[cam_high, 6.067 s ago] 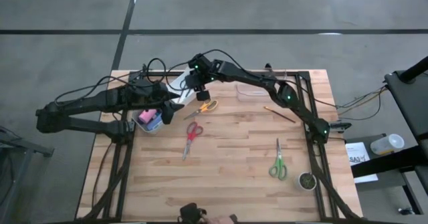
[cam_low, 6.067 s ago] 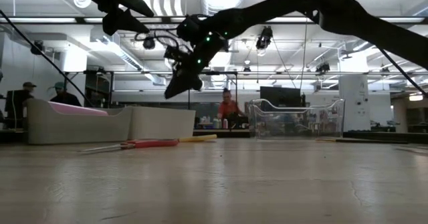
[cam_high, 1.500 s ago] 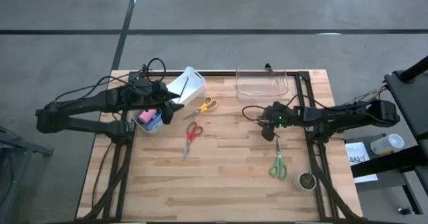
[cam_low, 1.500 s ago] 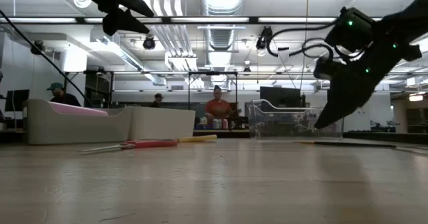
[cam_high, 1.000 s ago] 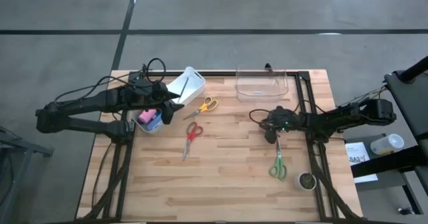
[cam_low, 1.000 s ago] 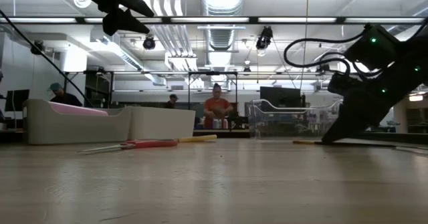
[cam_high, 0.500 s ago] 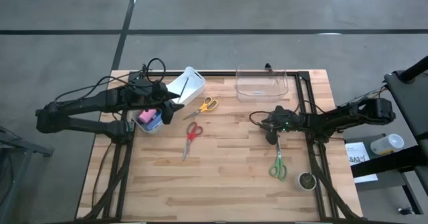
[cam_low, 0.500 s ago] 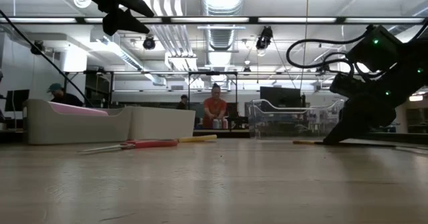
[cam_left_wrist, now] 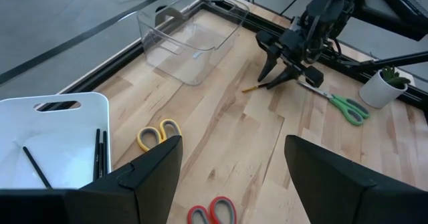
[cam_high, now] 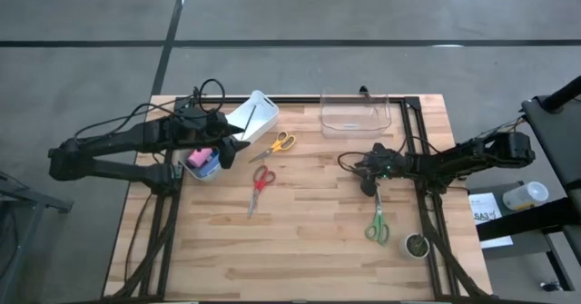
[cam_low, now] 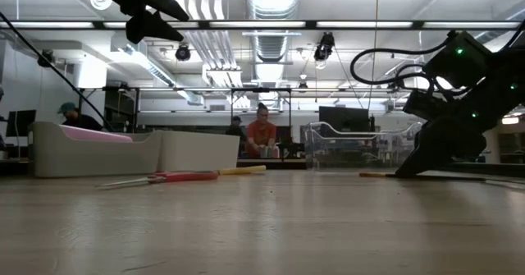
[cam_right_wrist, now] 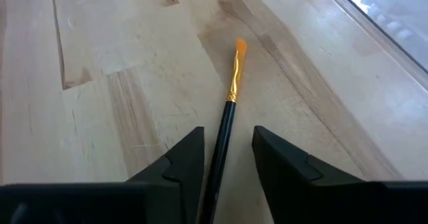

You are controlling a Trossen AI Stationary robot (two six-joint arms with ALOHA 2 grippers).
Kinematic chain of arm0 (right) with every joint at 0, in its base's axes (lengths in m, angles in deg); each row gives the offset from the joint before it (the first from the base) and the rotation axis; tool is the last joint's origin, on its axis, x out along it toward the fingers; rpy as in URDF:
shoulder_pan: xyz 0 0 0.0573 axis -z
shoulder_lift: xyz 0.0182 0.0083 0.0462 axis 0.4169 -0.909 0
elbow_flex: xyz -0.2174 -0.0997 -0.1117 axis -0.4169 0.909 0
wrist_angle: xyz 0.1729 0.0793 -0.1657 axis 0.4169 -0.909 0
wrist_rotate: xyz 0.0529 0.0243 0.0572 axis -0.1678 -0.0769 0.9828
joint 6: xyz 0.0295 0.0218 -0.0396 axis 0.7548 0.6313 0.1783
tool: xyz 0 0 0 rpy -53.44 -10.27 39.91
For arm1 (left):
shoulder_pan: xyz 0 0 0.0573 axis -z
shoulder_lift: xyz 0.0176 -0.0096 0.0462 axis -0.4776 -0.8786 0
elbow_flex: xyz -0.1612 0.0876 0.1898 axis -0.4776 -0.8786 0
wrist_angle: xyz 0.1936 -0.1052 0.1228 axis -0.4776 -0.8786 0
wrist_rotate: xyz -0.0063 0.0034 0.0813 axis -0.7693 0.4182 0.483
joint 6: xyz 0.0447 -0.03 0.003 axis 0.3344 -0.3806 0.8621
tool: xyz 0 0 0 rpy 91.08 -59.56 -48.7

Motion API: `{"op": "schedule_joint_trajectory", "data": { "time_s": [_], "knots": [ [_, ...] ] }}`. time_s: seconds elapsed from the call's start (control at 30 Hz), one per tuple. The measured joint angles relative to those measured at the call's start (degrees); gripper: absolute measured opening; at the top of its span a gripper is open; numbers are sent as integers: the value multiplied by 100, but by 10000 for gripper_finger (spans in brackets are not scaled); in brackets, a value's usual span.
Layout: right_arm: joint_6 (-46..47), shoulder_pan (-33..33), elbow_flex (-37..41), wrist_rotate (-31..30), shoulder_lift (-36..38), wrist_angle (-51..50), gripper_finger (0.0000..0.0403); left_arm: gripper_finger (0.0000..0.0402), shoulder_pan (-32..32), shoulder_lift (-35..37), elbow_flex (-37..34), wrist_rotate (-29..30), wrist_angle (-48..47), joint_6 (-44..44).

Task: Pick & Place Paint Supplies
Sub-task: Put the gold paint brush into the white bin

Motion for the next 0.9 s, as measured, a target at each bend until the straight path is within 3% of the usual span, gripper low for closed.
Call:
{"op": "schedule_joint_trajectory", "data": {
  "time_s": [0.33, 0.9],
  "knots": [
    [361, 7, 2, -59, -9, 29, 17, 271, -2, 0, 1, 0, 2, 0],
    [411, 7, -126, -37, 34, -103, 16, 271, -1, 0, 1, 0, 1, -1]
  ]
}}
